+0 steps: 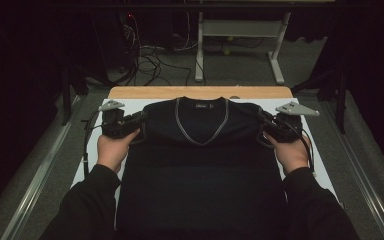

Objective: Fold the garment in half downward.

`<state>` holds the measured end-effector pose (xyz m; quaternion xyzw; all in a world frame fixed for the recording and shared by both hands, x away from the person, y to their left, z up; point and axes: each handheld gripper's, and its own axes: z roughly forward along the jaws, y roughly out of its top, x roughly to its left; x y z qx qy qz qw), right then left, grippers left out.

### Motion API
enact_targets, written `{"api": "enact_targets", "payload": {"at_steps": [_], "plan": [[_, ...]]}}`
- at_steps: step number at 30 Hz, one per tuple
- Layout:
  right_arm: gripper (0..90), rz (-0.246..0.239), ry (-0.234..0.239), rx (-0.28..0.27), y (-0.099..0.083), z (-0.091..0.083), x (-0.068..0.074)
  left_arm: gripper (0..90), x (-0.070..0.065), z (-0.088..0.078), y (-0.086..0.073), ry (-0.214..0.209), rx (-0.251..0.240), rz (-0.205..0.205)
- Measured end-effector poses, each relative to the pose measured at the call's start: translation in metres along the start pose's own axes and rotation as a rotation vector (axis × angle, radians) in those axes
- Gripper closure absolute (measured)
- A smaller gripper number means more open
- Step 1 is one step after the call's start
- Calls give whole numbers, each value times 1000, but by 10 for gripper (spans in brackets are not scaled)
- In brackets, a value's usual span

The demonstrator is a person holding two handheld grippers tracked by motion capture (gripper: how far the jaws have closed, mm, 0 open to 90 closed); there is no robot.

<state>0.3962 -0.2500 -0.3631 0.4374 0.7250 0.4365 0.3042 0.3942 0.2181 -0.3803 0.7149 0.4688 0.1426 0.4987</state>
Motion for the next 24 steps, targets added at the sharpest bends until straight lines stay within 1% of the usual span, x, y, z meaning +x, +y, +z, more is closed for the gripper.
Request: {"api": "enact_targets", "payload": {"at_steps": [2, 3, 6, 10, 11, 12, 13, 14, 15, 16, 18, 19, 20, 22, 24], "plan": [[796, 1, 16, -4, -12, -7, 2, 726, -3, -5, -10, -20, -2, 0], [796, 4, 23, -5, -18, -10, 3, 725, -6, -9, -18, -32, -5, -3], [797, 7, 50, -3, -38, -22, 7, 725, -12, -16, -35, -59, 8, 4], [797, 2, 68, -6, -62, -34, 14, 725, -21, -28, -60, -89, 13, 12], [797, -1, 69, -5, -67, -37, 16, 724, -23, -30, -67, -87, 23, 25], [796, -8, 76, -8, -79, -44, 20, 724, -25, -32, -73, -84, 31, 36], [796, -8, 76, -8, -79, -44, 20, 724, -26, -33, -79, -82, 40, 40], [796, -3, 78, -8, -84, -46, 22, 724, -27, -35, -85, -87, 50, 36], [796, 3, 93, -4, -96, -51, 26, 724, -28, -37, -92, -90, 60, 30], [796, 3, 93, -4, -96, -51, 26, 724, -29, -38, -96, -91, 65, 33], [796, -3, 105, 3, -105, -55, 30, 723, -33, -42, -104, -81, 77, 61], [796, -3, 116, 12, -113, -61, 34, 723, -35, -45, -108, -89, 74, 59], [796, -3, 116, 12, -113, -61, 34, 723, -37, -48, -113, -103, 68, 51], [796, -1, 128, 20, -119, -68, 37, 720, -41, -56, -121, -137, 52, 31], [796, 1, 139, 31, -125, -76, 39, 720, -47, -63, -127, -153, 49, 38]]}}
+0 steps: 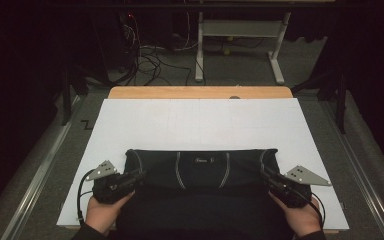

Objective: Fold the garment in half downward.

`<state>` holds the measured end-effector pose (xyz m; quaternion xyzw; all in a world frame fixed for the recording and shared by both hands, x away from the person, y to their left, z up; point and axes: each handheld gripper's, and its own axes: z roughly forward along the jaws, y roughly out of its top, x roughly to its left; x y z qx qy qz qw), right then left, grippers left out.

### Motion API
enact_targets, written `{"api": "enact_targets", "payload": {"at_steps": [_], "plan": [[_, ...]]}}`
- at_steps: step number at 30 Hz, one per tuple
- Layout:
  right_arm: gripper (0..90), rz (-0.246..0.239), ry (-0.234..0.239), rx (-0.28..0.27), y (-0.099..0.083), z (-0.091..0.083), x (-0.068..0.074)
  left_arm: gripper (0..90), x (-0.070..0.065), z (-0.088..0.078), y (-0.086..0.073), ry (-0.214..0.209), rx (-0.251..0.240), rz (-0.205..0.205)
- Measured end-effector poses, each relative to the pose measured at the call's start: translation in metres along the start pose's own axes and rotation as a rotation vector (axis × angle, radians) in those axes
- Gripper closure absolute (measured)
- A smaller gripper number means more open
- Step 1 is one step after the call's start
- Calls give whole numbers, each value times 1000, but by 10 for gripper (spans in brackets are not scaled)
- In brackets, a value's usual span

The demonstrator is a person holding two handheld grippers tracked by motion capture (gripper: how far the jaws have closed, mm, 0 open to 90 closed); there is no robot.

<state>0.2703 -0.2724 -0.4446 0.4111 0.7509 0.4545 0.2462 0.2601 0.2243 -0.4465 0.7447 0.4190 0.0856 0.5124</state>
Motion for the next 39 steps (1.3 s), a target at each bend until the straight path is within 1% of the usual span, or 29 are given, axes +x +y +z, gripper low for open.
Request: {"api": "enact_targets", "payload": {"at_steps": [1, 3, 5, 7, 9, 11, 12, 13, 15, 16, 17, 19, 20, 21, 23, 25, 27, 29, 31, 32, 33, 34, 35, 36, 37, 38, 39], "plan": [[795, 0, 6, 1, -2, -3, 0, 720, -3, -3, -2, -3, 3, 7], [795, 13, 18, 0, -7, -12, 2, 719, -7, -8, -9, -11, 11, 3], [795, 27, 30, 0, -12, -20, 3, 719, -9, -12, -17, -12, 31, 2], [793, 28, 41, -3, -16, -27, 6, 719, -11, -15, -21, -8, 46, 0], [791, 12, 54, 0, -20, -33, 11, 717, -13, -17, -25, 3, 65, 2], [789, -10, 54, 15, -24, -37, 17, 716, -16, -18, -29, 12, 77, 19], [787, -14, 56, 18, -25, -38, 19, 716, -17, -19, -30, 25, 82, 32], [785, -18, 54, 26, -27, -39, 20, 713, -17, -19, -31, 32, 81, 36], [772, -22, 47, 36, -29, -39, 21, 694, -14, -16, -33, 41, 97, 26], [747, -17, 43, 47, -31, -38, 21, 663, -11, -15, -33, 44, 110, 22], [703, -11, 38, 53, -32, -37, 21, 612, -10, -15, -32, 43, 117, 12], [634, -8, 27, 47, -32, -37, 20, 521, -6, -16, -31, 27, 115, -24], [597, -4, 22, 37, -32, -38, 19, 482, -5, -20, -30, 21, 90, -30], [548, 9, 15, 15, -31, -39, 17, 459, -5, -23, -29, 28, 70, -26], [530, 28, 6, -8, -29, -42, 14, 405, -4, -29, -25, 64, 35, -11], [516, 36, -12, -33, -27, -44, 8, 381, 1, -31, -22, 87, 13, -15], [488, 43, -43, -49, -24, -45, 1, 330, 8, -29, -19, 116, 15, -13], [459, 53, -76, -50, -20, -41, -6, 306, 17, -24, -14, 150, 26, -12], [415, 64, -99, -37, -18, -34, -13, 249, 27, -16, -8, 174, 49, -24], [391, 70, -109, -22, -17, -29, -17, 230, 33, -11, -5, 192, 59, -34], [359, 75, -118, -2, -16, -22, -22, 207, 37, -7, -3, 201, 72, -41], [338, 78, -122, 12, -15, -18, -24, 188, 43, -2, -1, 213, 94, -46], [314, 87, -124, 28, -14, -11, -28, 166, 52, 6, 1, 217, 124, -76], [297, 106, -127, 44, -12, -4, -32, 154, 57, 10, 3, 220, 135, -94], [300, 116, -133, 51, -10, 0, -35, 154, 64, 17, 5, 235, 151, -116], [300, 115, -152, 61, -6, 7, -38, 154, 68, 20, 5, 247, 162, -124], [300, 117, -163, 70, -4, 10, -40, 153, 72, 26, 7, 275, 188, -128]]}}
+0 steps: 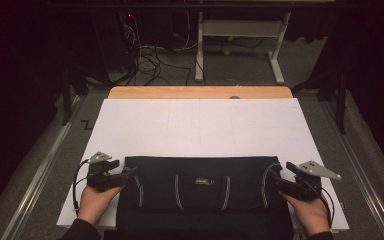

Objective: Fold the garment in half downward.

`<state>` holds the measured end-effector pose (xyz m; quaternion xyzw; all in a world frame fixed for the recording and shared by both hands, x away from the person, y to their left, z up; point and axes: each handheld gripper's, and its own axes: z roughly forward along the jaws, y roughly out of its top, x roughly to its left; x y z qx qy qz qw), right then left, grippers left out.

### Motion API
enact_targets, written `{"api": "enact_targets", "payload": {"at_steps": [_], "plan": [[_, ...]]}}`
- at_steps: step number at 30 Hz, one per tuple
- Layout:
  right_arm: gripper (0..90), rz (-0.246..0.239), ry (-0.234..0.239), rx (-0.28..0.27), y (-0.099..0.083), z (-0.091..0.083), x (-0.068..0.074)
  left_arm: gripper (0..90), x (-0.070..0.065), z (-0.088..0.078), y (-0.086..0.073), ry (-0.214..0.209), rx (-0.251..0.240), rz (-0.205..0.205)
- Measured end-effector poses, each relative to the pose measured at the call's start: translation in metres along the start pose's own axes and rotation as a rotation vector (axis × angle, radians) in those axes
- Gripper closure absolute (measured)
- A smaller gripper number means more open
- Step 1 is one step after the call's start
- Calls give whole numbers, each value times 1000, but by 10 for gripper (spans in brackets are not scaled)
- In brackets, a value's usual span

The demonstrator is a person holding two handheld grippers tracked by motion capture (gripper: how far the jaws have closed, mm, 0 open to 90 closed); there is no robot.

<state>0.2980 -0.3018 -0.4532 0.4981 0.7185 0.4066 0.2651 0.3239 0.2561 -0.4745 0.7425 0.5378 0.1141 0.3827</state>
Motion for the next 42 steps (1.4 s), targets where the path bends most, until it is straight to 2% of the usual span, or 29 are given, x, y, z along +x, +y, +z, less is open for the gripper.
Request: {"api": "enact_targets", "payload": {"at_steps": [1, 2, 3, 4, 5, 6, 7, 8, 9, 11, 12, 13, 14, 16, 18, 23, 25, 30, 34, 38, 40, 42], "plan": [[298, 5, -22, 20, 5, 7, -1, 149, 1, 4, 1, 8, 15, -2], [286, 8, -51, 69, 9, 18, -2, 153, 1, 8, 2, 11, 35, -10], [286, 8, -51, 69, 9, 18, -2, 153, 1, 11, 2, 22, 53, -13], [286, 4, -59, 88, 10, 25, -2, 157, -2, 11, 0, 42, 47, 1], [287, 5, -65, 114, 9, 31, -2, 177, -4, 11, 0, 61, 51, 14], [285, 15, -60, 157, 8, 38, -2, 207, -6, 11, -1, 60, 53, 22], [284, 27, -44, 195, 6, 43, -2, 275, -8, 10, -3, 44, 50, 27], [286, 44, -34, 206, 5, 45, -2, 356, -11, 9, -5, 23, 42, 42], [318, 46, -38, 205, 4, 44, -1, 460, -13, 9, -7, 5, 40, 59], [425, 53, -27, 215, 5, 42, -1, 574, -15, 10, -8, -25, 41, 56], [491, 54, -10, 215, 5, 42, 0, 623, -15, 11, -8, -45, 39, 52], [528, 49, 1, 210, 5, 42, 1, 644, -15, 11, -9, -46, 36, 52], [603, 43, 9, 207, 5, 42, 1, 659, -16, 11, -9, -50, 34, 56], [721, 42, 55, 204, 4, 42, 2, 687, -16, 11, -11, -54, 29, 54], [761, 22, 71, 196, 4, 42, 4, 703, -16, 10, -12, -58, 21, 56], [785, -37, 54, 178, 3, 40, 9, 714, -16, 7, -14, -88, -17, 73], [787, -46, 47, 164, 3, 37, 10, 716, -16, 3, -15, -105, -42, 74], [789, -65, 39, 104, 3, 28, 11, 723, -18, -7, -15, -114, -111, 82], [787, -89, 59, 57, 3, 19, 12, 724, -24, -14, -15, -134, -151, 125], [788, -95, 67, 43, 1, 14, 11, 723, -28, -19, -17, -123, -171, 142], [788, -106, 64, 33, 2, 12, 12, 723, -27, -19, -16, -113, -163, 145], [788, -126, 58, 23, 2, 12, 13, 725, -25, -17, -16, -109, -154, 122]]}}
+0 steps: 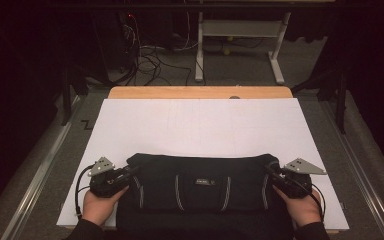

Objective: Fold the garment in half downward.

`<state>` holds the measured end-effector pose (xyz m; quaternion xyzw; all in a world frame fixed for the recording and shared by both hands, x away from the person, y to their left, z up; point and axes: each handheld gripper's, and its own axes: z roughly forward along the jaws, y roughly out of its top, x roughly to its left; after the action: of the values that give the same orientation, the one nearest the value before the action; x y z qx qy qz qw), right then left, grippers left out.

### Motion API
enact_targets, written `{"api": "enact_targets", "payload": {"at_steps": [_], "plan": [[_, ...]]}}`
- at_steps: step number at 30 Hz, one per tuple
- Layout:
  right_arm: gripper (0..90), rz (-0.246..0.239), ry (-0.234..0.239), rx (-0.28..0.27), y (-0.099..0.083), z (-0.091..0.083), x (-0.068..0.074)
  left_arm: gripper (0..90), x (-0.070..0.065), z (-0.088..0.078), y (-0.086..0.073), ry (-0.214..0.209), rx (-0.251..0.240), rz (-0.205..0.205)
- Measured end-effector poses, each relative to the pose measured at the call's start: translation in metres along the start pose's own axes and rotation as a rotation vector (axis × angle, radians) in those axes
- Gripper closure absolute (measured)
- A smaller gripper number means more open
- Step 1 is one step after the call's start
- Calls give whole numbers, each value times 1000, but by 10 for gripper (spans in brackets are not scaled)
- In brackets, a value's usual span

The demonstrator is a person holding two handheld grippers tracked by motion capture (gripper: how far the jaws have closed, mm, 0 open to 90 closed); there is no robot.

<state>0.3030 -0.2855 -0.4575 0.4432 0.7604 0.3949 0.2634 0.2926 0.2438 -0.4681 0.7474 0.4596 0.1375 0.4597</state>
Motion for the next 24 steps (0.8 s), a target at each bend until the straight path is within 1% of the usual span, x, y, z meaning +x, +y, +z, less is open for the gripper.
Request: {"api": "enact_targets", "payload": {"at_steps": [1, 4, 6, 10, 12, 13, 14, 16, 20, 23, 24], "plan": [[788, -1, -2, 0, 0, 0, 0, 728, 1, 1, 0, 1, 3, -6], [788, -4, -8, 2, 0, 2, -1, 729, 2, 2, -1, 15, 8, 5], [789, -4, -11, -2, 1, 2, -1, 729, 1, 1, -1, 23, 10, 3], [790, 18, 2, -17, 3, 1, -2, 735, 0, 0, 1, 34, 1, 4], [792, 19, 0, -23, 5, 1, -3, 738, 0, 1, 5, 45, 0, 12], [793, 15, -4, -23, 6, 2, -3, 739, -1, 1, 7, 57, 8, 29], [794, 7, -6, -22, 7, 3, -3, 740, -1, 2, 10, 60, 11, 39], [794, -5, -10, -14, 11, 5, -4, 743, -1, 2, 16, 55, 9, 45], [797, -18, -32, -4, 20, 11, -7, 744, 3, 9, 29, 60, 22, 43], [797, -23, -47, 2, 27, 17, -9, 743, 7, 15, 38, 75, 34, 43], [796, -31, -52, 4, 29, 19, -10, 743, 8, 16, 41, 81, 36, 45]]}}
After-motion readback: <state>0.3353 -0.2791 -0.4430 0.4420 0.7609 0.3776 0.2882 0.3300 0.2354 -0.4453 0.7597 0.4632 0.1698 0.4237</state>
